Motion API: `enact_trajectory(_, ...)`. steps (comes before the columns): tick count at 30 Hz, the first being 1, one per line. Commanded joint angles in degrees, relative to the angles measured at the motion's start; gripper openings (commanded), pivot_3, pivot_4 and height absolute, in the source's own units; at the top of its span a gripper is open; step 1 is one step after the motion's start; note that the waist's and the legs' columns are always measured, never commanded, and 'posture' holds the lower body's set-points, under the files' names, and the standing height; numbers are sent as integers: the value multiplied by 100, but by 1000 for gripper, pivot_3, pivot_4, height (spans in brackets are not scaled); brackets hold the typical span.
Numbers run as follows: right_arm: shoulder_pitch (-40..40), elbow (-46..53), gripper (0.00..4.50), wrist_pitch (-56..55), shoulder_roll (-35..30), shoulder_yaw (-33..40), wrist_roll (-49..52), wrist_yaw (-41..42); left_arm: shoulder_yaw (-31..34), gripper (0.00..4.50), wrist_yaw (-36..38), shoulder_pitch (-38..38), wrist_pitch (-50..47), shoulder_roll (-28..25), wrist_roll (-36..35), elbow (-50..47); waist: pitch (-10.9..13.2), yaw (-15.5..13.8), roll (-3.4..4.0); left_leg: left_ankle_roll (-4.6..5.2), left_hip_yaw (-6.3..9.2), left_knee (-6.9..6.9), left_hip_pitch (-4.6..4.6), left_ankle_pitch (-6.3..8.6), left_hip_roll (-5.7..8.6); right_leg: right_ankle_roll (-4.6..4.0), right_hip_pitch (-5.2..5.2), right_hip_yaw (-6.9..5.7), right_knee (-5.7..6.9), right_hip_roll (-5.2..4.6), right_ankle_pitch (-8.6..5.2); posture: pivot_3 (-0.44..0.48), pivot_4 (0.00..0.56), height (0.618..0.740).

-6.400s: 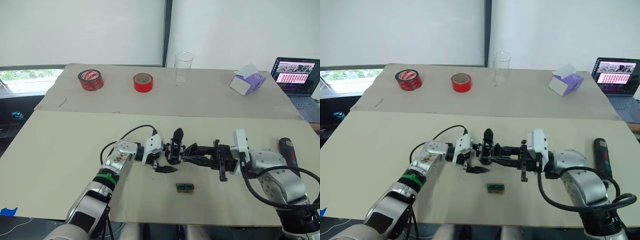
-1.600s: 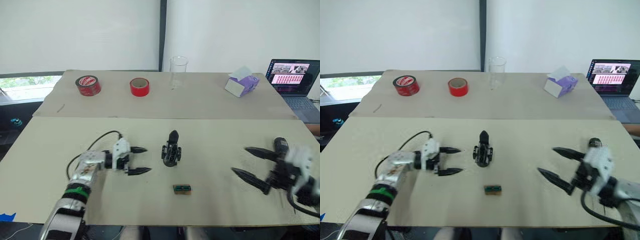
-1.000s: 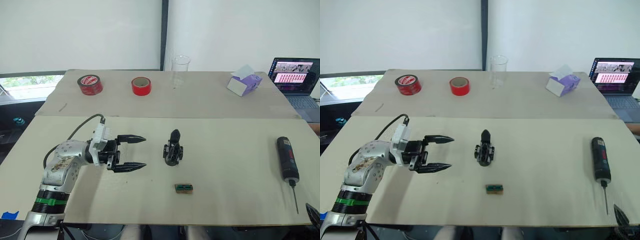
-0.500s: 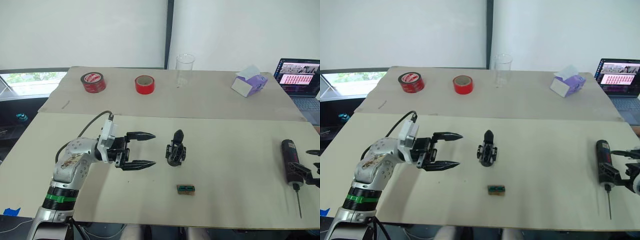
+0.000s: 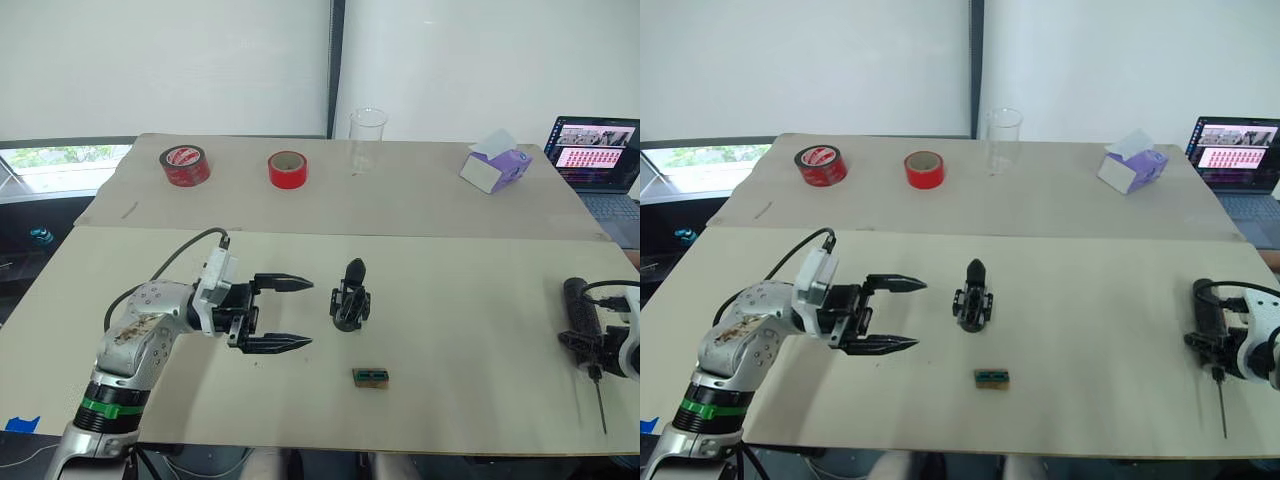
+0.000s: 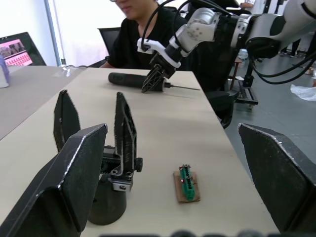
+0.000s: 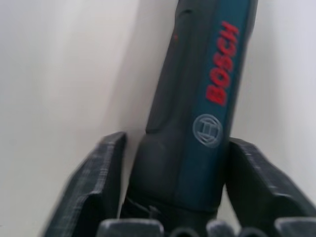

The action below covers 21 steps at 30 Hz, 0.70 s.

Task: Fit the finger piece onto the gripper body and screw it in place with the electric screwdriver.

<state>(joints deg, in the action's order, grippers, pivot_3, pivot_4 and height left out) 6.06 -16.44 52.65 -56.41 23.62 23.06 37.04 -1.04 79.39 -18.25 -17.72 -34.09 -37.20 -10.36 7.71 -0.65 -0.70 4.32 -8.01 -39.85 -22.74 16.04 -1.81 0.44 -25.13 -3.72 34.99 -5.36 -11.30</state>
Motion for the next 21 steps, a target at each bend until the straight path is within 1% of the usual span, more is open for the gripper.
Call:
enact_trajectory(1,-147,599,1973,-127,-189,541,281,409,85,4500,47,-33,92,-19,-102,-152,0,-6,2,-1,1,0,-1,-1,0,0,-1,-1,0,1,0,0,150,740)
enact_trajectory(3,-307,1278,1973,-49,-176,826,550,630,122,4500,55,-36,145,15,-131,-141,1,-4,23,-1,0,2,-2,-1,0,2,-2,-1,1,1,1,0,150,740)
enact_trajectory(5,-522,2272,1972,288,-187,1048,833,704,178,4500,54,-15,179,16,-155,-118,0,10,47,-1,0,2,-6,0,-1,7,-7,1,1,1,3,0,150,740)
enact_trajectory(8,-1008,3905,1972,805,-231,1086,1171,741,266,4500,92,73,243,-17,-187,-45,2,21,54,-7,1,6,0,-3,-8,12,-8,7,4,8,5,0,150,740)
enact_trajectory(11,-1433,4933,1972,1036,-266,906,1280,694,263,4500,141,168,322,-24,-148,19,12,-2,38,-20,13,7,1,-10,-15,10,-5,-9,4,15,4,0,150,740)
enact_trajectory(13,-1679,5263,1972,802,-286,585,1028,592,222,4500,134,189,348,4,-120,35,17,-36,30,-19,15,6,-1,-9,-13,7,-4,-11,2,11,3,0,150,740)
enact_trajectory(15,-1799,5361,1972,566,-233,360,858,541,181,4500,113,183,367,27,-99,35,22,-57,21,-11,14,-1,-10,-6,-6,-14,-6,-7,-2,2,-10,0,150,740)
enact_trajectory(18,-2083,5151,1972,-228,-257,-239,289,603,131,4500,43,165,432,87,-39,-4,25,-59,16,10,11,-14,-20,0,6,-17,-7,3,-8,-11,-11,0,150,740)
enact_trajectory(21,-2003,4894,1972,-567,-140,-570,104,647,95,4500,22,132,546,123,53,-2,32,-38,5,17,5,-21,-21,4,9,-14,-5,7,-10,-13,-10,0,150,740)
